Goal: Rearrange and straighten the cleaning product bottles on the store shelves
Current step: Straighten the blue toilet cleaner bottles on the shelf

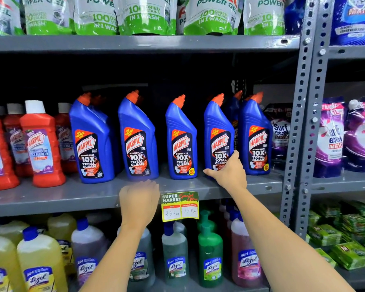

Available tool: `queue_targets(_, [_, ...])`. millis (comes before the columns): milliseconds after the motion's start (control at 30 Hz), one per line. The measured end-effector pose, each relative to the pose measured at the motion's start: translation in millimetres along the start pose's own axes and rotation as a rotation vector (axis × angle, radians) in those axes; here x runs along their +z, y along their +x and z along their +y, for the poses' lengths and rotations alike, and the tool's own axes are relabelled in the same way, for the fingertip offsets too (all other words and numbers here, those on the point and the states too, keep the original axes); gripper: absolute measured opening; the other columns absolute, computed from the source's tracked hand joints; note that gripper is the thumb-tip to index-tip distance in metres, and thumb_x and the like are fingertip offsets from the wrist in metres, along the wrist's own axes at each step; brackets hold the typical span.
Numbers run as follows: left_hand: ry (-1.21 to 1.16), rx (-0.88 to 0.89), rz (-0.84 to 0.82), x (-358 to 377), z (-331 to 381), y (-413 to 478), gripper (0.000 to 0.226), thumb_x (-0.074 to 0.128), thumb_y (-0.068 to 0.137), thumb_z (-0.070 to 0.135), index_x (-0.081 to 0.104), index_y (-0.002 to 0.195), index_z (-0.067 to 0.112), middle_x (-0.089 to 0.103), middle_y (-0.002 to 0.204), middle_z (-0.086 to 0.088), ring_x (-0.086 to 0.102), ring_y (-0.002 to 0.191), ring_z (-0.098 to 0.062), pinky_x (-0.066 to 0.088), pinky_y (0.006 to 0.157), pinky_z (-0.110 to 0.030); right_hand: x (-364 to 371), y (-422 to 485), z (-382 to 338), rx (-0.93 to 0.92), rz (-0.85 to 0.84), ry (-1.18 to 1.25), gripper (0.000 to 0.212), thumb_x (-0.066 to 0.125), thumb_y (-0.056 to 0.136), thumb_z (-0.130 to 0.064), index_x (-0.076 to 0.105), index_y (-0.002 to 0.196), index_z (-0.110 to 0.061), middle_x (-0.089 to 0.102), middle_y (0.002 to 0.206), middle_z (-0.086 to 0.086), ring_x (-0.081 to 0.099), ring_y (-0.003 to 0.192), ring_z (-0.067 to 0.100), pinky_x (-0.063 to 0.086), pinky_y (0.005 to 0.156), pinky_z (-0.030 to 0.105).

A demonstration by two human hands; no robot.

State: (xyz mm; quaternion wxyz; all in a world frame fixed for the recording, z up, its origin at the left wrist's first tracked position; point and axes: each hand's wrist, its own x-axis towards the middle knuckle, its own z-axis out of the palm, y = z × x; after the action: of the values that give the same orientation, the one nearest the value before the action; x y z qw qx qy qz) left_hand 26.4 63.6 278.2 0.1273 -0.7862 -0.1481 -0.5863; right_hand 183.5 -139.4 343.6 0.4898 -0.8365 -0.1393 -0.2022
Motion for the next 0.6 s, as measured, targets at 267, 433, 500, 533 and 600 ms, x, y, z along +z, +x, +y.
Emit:
queue_targets(267, [-0.013,-0.012,-0.045,-3.8,2.0,1.9,0.038,0.042,0.097,0.028,0.076,0.086,0.014,0.077,0.084,0.002,0.071,0.080,-0.017,0.049,0.076,-0.039,2.1,-0.6,1.1,0.002,0.010,-0.006,0.098,0.090,0.057,-0.046,0.032,0.129,-0.013,0.056,0.123,0.010,0.059,0.109,0.034,0.050,0.079,0.045])
queue_targets(433, [-0.007,-0.014,-0.054,-4.6,2.9,2.6,0.035,0.044,0.096,0.027,0.075,0.086,0.014,0.076,0.080,0.004,0.070,0.078,-0.016,0.049,0.075,-0.038,2.8,-2.2,0.8,0.004,0.039,-0.022,0.106,0.090,0.055,-0.049,0.031,0.135,-0.012,0.057,0.123,0.011,0.061,0.107,0.034,0.051,0.077,0.045])
queue_targets(500, [-0.005,-0.019,-0.074,-4.9,3.4,2.6,0.036,0.043,0.096,0.028,0.075,0.086,0.014,0.076,0.081,0.003,0.071,0.078,-0.016,0.050,0.076,-0.039,2.8,-2.5,1.9,-0.002,0.040,-0.019,0.105,0.090,0.055,-0.049,0.031,0.134,-0.012,0.057,0.122,0.011,0.061,0.107,0.034,0.051,0.078,0.045])
queue_targets(533, [-0.004,-0.022,-0.083,-6.1,3.6,2.8,0.036,0.043,0.096,0.028,0.075,0.086,0.014,0.076,0.081,0.003,0.070,0.078,-0.017,0.050,0.076,-0.039,3.3,-2.3,2.8,-0.004,0.038,-0.018,0.105,0.090,0.055,-0.049,0.031,0.134,-0.012,0.057,0.123,0.011,0.061,0.107,0.034,0.051,0.077,0.045])
queue_targets(600, [-0.004,-0.023,-0.104,-8.9,3.9,3.8,0.037,0.042,0.096,0.027,0.074,0.085,0.014,0.075,0.080,0.003,0.070,0.076,-0.016,0.051,0.077,-0.039,3.2,-1.4,3.7,-0.003,0.033,-0.022,0.109,0.090,0.054,-0.051,0.029,0.136,-0.012,0.056,0.125,0.011,0.060,0.109,0.034,0.051,0.078,0.045])
